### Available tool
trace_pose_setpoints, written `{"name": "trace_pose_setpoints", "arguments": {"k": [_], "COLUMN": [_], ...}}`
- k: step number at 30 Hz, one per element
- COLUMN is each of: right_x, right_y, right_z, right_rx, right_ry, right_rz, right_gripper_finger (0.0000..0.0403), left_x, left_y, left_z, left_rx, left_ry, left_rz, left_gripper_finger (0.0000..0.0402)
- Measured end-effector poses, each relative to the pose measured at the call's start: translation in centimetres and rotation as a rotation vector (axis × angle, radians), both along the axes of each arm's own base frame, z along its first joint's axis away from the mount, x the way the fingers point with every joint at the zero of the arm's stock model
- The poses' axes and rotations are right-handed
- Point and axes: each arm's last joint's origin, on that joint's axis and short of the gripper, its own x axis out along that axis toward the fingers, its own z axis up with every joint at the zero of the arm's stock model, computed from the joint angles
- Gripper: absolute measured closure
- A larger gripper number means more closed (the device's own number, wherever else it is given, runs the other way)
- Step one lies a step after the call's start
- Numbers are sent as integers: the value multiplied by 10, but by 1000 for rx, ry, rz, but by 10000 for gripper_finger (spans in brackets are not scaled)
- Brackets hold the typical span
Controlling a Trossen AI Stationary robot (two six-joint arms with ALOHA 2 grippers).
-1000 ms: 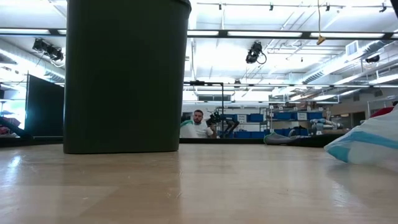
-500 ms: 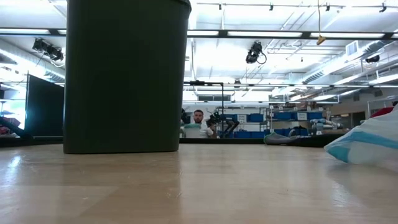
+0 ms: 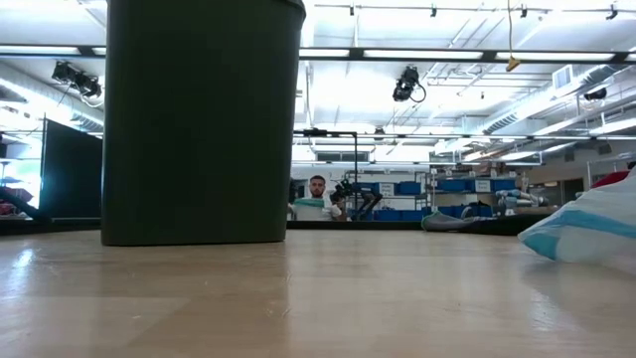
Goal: Place trash/remove bag and relplace
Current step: Remove the trash bag from the bin
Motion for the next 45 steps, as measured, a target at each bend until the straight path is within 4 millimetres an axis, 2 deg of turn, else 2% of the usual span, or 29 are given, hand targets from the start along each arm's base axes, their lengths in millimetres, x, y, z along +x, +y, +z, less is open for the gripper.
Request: {"name": "trace_pose_setpoints", "arguments": {"k": [5,11,15,18,21,26,30,35,40,45], "right_x": [-3,3,18,32,46,62,69,67,67,77], "right_y": [6,10,9,8,3,-3,-4,-7,-13,-15], "right_z": [-5,-16,-34,-49,-66,-88,-96,-99,-100,-115], "right_rx": [12,39,35,105,222,337,352,348,361,397], "right_ry": [77,160,255,312,378,444,469,480,488,530], "right_rz": [-32,-3,-14,-13,-39,-83,-117,-213,-221,-233], "right_gripper_finger": [327,331,327,316,299,257,221,191,184,189], "left_x": [-8,-22,-30,-40,-50,-62,-65,-66,-76,-86], "left_y": [15,32,41,50,57,63,61,56,55,58], "left_z": [6,13,17,19,21,24,29,34,40,42], "left_rx": [77,110,110,35,-34,-25,78,271,397,447], "left_ry": [44,-6,-39,-101,-147,-196,-285,-406,-503,-563], "left_rz": [105,141,165,180,207,203,109,-46,-38,-23], "left_gripper_finger": [402,402,402,402,402,402,402,402,402,402]}}
